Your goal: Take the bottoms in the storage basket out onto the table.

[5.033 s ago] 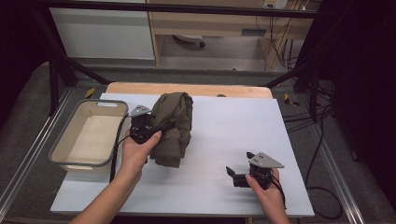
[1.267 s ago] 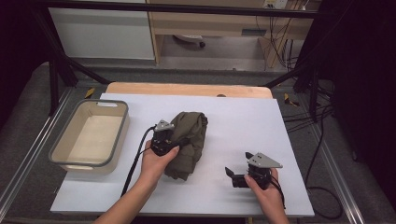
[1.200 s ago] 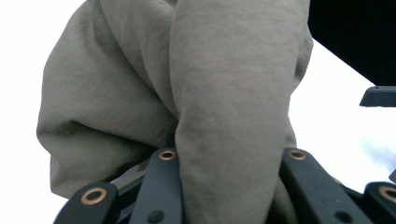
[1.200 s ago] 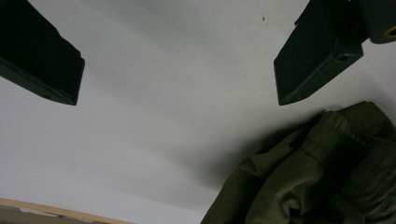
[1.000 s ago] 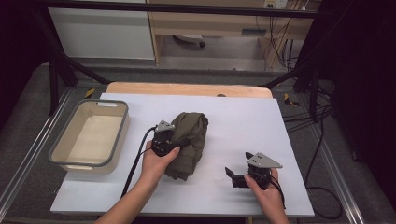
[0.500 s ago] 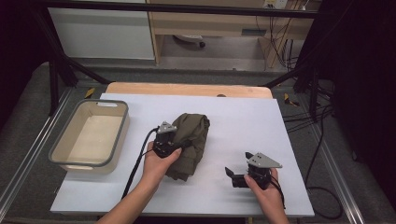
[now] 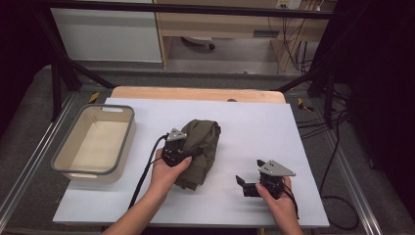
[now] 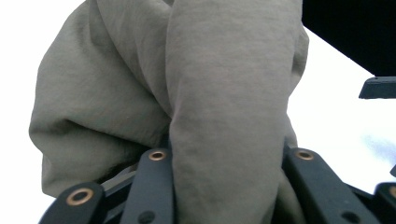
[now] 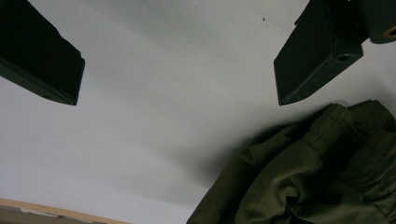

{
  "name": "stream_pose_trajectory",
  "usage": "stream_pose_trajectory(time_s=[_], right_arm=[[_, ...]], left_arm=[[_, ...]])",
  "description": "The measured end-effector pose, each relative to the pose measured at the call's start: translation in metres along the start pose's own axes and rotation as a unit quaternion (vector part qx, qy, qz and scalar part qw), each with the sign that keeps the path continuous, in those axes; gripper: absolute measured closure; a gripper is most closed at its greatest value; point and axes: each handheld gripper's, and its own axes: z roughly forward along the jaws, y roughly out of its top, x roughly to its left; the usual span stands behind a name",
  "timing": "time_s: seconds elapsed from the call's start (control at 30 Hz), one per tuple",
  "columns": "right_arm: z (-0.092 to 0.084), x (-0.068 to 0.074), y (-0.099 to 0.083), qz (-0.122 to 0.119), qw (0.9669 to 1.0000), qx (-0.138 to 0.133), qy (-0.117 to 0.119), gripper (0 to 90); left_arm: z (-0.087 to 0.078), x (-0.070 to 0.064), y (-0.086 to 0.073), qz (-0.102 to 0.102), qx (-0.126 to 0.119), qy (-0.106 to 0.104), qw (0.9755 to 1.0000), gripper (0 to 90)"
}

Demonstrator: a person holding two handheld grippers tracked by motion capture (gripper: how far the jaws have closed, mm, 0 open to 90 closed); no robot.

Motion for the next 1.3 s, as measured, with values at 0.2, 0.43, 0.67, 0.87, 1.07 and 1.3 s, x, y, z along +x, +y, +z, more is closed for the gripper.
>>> stream_pose_trajectory(time_s=[0.2, 0.43, 0.67, 0.87, 1.07, 1.3], right_arm=[[0.000, 0.000, 0.000, 0.000, 1.0000, 0.000, 0.000, 2.4], [0.000, 0.000, 0.000, -0.001, 1.0000, 0.000, 0.000, 2.4], [0.000, 0.000, 0.000, 0.000, 1.0000, 0.001, 0.000, 2.4], [0.000, 0.001, 0.000, -0.001, 1.0000, 0.001, 0.001, 2.4], [0.001, 0.000, 0.000, -0.001, 1.0000, 0.002, 0.001, 2.4], [0.001, 0.001, 0.000, -0.001, 1.0000, 0.002, 0.002, 2.4]], left_arm=[[0.001, -0.003, 0.000, -0.011, -0.003, 0.007, 0.9999, 52.5], [0.004, -0.008, -0.001, -0.001, -0.003, 0.011, 0.9999, 38.0], [0.003, -0.011, -0.001, 0.008, -0.003, 0.018, 0.9998, 26.2], [0.004, -0.015, 0.000, 0.017, -0.001, 0.023, 0.9996, 20.3], [0.004, -0.016, 0.000, 0.021, -0.003, 0.026, 0.9994, 15.6], [0.002, -0.017, 0.001, 0.033, -0.014, 0.028, 0.9990, 7.9]])
